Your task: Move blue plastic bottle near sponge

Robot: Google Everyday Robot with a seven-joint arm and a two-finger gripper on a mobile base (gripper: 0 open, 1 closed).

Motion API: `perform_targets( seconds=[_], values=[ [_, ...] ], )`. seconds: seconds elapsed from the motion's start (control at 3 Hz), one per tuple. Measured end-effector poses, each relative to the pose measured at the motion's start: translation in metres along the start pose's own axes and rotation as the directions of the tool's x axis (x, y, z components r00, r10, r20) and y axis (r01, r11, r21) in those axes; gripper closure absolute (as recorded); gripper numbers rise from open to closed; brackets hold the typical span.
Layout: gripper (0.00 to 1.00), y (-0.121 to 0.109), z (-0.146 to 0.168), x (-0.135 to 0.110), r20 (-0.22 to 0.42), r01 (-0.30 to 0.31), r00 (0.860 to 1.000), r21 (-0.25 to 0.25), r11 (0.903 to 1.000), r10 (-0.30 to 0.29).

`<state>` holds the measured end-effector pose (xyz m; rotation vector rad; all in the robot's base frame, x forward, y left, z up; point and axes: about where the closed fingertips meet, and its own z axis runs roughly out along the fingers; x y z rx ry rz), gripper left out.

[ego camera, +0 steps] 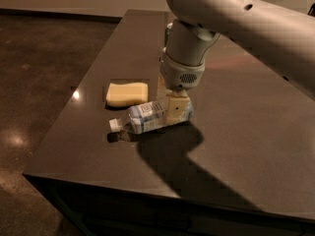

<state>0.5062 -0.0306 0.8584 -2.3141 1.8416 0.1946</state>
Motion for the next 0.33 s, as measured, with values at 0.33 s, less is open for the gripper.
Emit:
perform_targets(
  seconds=[0.33],
  values=[
    [0.17, -0.0007, 0.0005, -0.001, 0.001, 0.002, 1.0, 0.003, 1.0, -0.002]
  ],
)
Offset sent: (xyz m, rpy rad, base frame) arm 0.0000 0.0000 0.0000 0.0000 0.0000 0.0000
